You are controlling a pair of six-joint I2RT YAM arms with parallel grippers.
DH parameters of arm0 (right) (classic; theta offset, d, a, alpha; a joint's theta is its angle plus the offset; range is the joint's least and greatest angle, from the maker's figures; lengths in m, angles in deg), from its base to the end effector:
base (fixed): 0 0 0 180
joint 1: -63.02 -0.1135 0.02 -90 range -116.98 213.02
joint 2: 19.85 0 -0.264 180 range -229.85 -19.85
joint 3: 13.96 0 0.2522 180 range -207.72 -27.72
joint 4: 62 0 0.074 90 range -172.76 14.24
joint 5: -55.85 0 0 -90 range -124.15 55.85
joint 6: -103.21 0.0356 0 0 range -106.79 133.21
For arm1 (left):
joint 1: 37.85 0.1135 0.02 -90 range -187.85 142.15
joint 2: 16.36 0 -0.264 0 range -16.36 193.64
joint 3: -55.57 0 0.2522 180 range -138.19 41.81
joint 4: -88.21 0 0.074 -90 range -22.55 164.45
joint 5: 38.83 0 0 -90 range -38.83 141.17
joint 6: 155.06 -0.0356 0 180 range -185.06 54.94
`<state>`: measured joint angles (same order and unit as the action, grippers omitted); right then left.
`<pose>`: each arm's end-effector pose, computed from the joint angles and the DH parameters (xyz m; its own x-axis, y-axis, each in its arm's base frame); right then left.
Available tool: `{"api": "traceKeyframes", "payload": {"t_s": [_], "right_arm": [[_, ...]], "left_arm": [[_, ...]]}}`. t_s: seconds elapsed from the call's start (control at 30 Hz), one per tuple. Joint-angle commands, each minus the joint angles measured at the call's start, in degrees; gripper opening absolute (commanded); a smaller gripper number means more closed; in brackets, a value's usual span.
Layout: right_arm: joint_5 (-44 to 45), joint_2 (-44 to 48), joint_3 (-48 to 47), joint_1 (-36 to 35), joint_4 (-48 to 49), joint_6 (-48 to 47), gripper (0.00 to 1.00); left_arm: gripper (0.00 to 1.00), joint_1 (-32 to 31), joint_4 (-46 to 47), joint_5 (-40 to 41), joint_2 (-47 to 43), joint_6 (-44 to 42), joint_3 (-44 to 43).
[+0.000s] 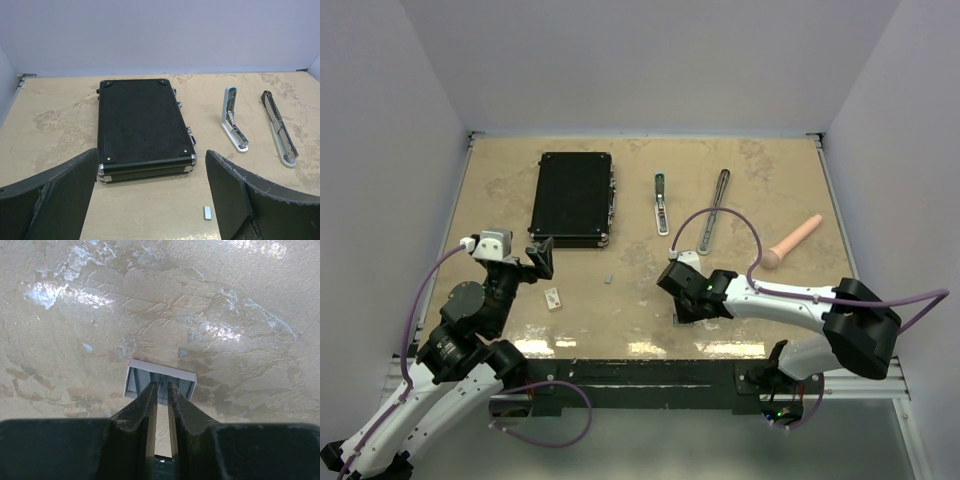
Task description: Unload the staples from the stapler
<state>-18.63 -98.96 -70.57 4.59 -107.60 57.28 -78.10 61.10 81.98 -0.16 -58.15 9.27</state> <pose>0.1356 0.2025 0.1757 -0.8837 -0.1580 -0.4407 -0.2144 0.9734 0.0811 0.0798 -0.0437 0.3191 0.0197 -0.1521 -0.9882 0.1681 0.9748 -0.1467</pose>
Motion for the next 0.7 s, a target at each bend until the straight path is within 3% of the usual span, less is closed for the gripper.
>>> {"api": "traceKeyframes", "payload": {"t_s": [0.0, 0.67], "right_arm": [[2.14, -0.78, -2.41, 0.16, 0.37, 0.31, 0.18], [0.38, -1.92, -2.86, 0.08, 2.13, 0.4, 0.16]], "left_arm": [[0.91, -0.09, 1.92, -0.31, -0.21, 0.38, -0.51], [0.91, -0.09, 1.74, -0.22, -0.12, 0.29, -0.6]]}}
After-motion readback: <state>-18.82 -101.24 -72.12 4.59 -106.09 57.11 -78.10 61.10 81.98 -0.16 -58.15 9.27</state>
